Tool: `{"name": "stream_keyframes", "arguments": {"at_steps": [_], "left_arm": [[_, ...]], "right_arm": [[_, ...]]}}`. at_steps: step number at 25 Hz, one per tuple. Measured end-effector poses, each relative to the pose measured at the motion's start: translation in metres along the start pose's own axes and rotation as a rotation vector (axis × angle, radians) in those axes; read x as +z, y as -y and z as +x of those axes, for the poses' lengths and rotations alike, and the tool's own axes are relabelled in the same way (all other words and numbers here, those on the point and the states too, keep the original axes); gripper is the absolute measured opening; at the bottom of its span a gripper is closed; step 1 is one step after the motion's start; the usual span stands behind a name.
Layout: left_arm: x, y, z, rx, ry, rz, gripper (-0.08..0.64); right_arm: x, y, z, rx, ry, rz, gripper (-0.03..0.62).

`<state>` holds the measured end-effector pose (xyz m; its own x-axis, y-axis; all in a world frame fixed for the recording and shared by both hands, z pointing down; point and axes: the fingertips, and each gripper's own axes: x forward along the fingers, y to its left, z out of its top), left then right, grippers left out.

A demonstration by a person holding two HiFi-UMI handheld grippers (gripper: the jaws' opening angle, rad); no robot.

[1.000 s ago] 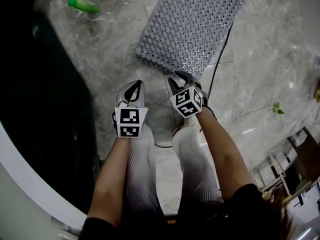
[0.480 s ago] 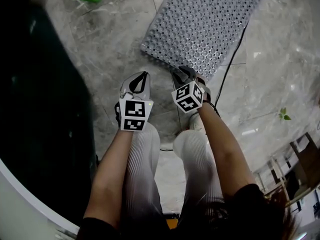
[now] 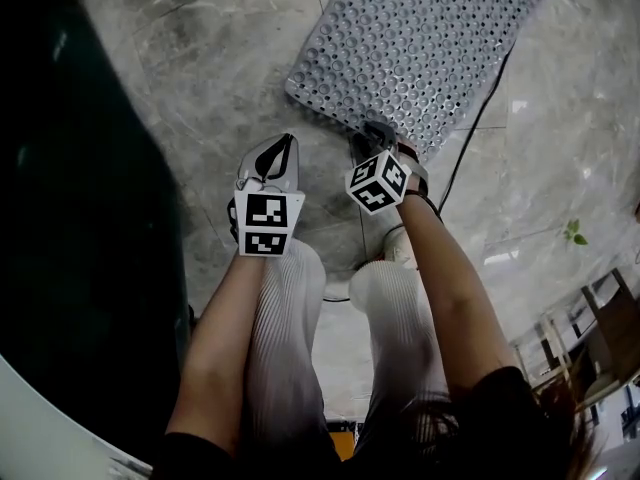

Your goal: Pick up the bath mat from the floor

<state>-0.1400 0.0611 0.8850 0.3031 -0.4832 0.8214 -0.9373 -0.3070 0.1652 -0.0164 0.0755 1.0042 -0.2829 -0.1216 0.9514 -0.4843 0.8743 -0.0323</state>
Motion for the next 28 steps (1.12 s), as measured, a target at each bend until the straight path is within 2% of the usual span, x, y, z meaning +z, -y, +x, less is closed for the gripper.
{"name": "stream_keyframes", "arguments": {"at_steps": [6, 9, 18, 22, 28], "left_arm": [[0.0, -0.006, 0.0, 0.014, 0.006, -0.002, 0.014], [0.0, -0.007, -0.006, 0.018, 0.003, -0.007, 0.014], [0.019, -0.002, -0.026, 0.017, 0.001, 0.005, 0.014], [0.033, 0.007, -0.039, 0.004, -0.007, 0.053, 0.014], [0.068, 0.013, -0.061, -0.006, 0.004, 0.063, 0.014]], "right_arm": [[-0.003, 0.004, 0.003, -0.079, -0.032, -0.114, 0.059], [0.0, 0.005, -0.002, -0.085, -0.024, -0.094, 0.032], [0.011, 0.015, -0.038, -0.068, -0.002, -0.047, 0.017], [0.019, 0.025, -0.066, -0.071, 0.004, -0.023, 0.015], [0.036, 0.041, -0.11, -0.092, 0.005, 0.022, 0.014]]}}
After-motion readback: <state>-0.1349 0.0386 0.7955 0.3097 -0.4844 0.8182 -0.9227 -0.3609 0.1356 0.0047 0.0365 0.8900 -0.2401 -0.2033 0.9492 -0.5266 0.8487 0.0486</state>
